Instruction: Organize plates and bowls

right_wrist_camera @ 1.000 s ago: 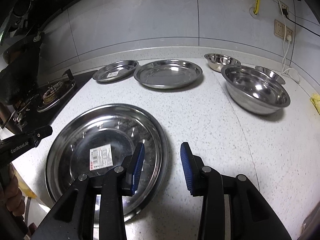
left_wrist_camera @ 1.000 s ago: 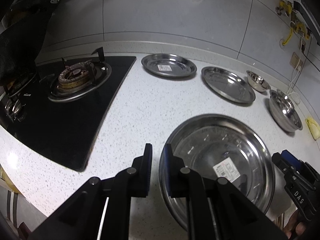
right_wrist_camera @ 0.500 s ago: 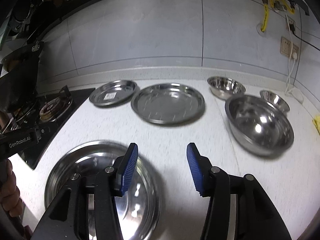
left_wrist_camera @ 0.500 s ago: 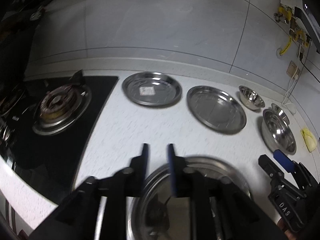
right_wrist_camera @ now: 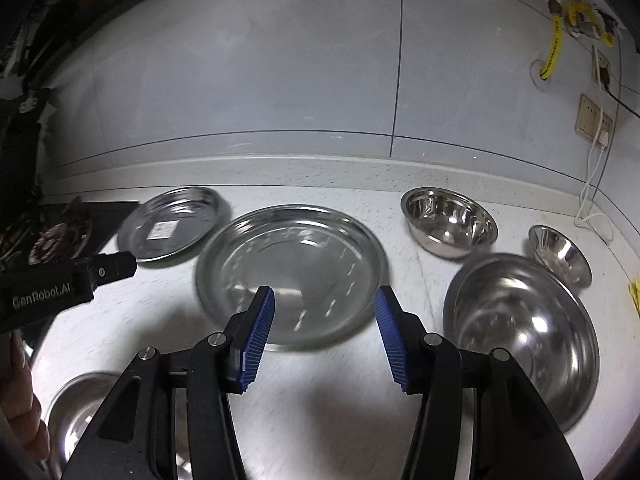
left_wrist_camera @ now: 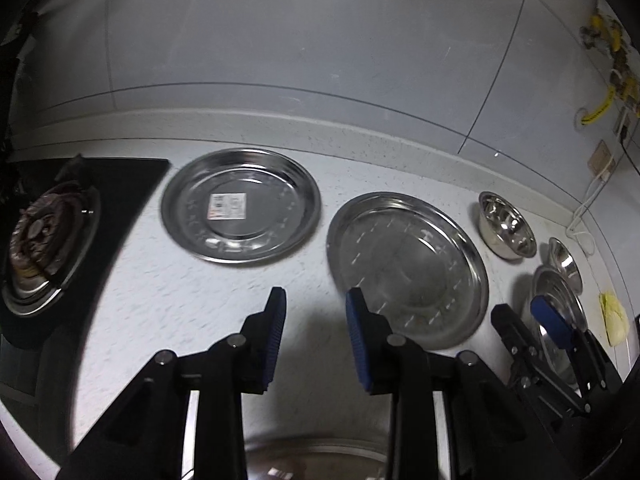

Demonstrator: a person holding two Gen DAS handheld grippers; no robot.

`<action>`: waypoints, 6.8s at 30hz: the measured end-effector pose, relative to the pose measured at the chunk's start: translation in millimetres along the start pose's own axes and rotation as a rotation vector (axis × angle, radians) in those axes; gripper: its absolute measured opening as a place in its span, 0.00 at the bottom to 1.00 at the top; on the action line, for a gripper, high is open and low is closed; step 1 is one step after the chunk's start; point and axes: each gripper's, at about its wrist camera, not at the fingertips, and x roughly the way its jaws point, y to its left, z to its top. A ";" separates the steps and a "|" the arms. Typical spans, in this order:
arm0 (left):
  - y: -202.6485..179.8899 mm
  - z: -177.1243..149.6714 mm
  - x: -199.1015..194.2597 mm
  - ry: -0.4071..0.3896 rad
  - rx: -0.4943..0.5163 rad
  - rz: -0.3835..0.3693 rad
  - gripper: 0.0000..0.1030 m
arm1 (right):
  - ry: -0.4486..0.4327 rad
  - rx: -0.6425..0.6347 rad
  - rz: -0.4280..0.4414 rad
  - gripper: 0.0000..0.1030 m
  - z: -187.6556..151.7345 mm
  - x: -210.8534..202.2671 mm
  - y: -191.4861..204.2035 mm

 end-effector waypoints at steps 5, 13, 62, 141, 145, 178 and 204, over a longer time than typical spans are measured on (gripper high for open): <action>-11.7 6.1 28.3 0.042 -0.019 0.000 0.29 | 0.021 0.008 -0.024 0.46 13.1 27.5 -10.4; -18.9 7.3 54.5 0.074 -0.039 0.018 0.29 | 0.062 -0.019 -0.025 0.46 22.4 59.8 -15.2; -21.1 12.0 92.0 0.169 -0.108 0.000 0.28 | 0.220 -0.038 -0.021 0.20 22.2 127.0 -13.5; 30.5 -47.8 -60.0 0.070 -0.076 0.019 0.10 | 0.194 0.080 -0.049 0.11 -15.6 -12.5 6.1; 33.4 -65.0 -82.3 0.075 -0.071 0.015 0.10 | 0.209 0.087 -0.042 0.11 -27.0 -32.8 9.9; 83.5 -157.7 -117.3 0.173 -0.010 0.028 0.10 | 0.320 0.021 0.008 0.11 -106.3 -92.5 88.7; 127.5 -61.5 -75.0 0.144 -0.089 0.041 0.42 | 0.227 0.082 0.149 0.49 -40.6 -67.1 53.7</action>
